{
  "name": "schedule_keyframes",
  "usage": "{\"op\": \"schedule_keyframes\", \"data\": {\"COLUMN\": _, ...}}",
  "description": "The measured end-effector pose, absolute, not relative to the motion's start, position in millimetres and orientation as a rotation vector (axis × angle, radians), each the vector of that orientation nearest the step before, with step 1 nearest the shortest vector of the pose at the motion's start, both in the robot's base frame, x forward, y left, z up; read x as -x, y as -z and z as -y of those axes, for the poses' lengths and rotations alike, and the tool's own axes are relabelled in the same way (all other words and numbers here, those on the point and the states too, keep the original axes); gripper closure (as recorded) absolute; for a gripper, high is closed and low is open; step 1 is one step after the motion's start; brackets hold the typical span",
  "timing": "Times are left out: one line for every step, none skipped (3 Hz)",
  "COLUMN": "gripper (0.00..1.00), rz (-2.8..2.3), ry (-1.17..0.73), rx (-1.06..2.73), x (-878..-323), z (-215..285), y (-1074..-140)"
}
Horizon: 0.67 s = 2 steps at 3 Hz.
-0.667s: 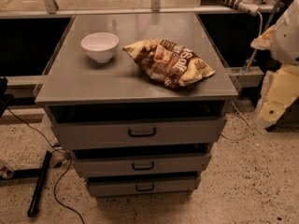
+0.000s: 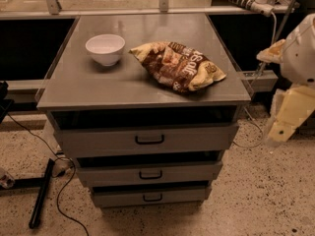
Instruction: Open top drawer
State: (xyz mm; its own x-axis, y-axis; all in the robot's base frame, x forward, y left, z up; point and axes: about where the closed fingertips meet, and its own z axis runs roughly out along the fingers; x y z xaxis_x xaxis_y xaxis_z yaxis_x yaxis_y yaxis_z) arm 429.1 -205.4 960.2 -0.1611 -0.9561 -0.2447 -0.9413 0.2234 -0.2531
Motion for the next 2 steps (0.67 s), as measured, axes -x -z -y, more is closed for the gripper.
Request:
{"op": "schedule_keyframes", "data": {"gripper": 0.00, "rz": -2.030, "ry": -0.028, "rx": 1.806, "x": -421, "z": 188, "y": -927}}
{"op": "schedule_keyframes", "data": {"gripper": 0.00, "rz": -1.882, "ry": -0.128, "rx": 1.819, "x": -417, "z": 168, "y": -893}}
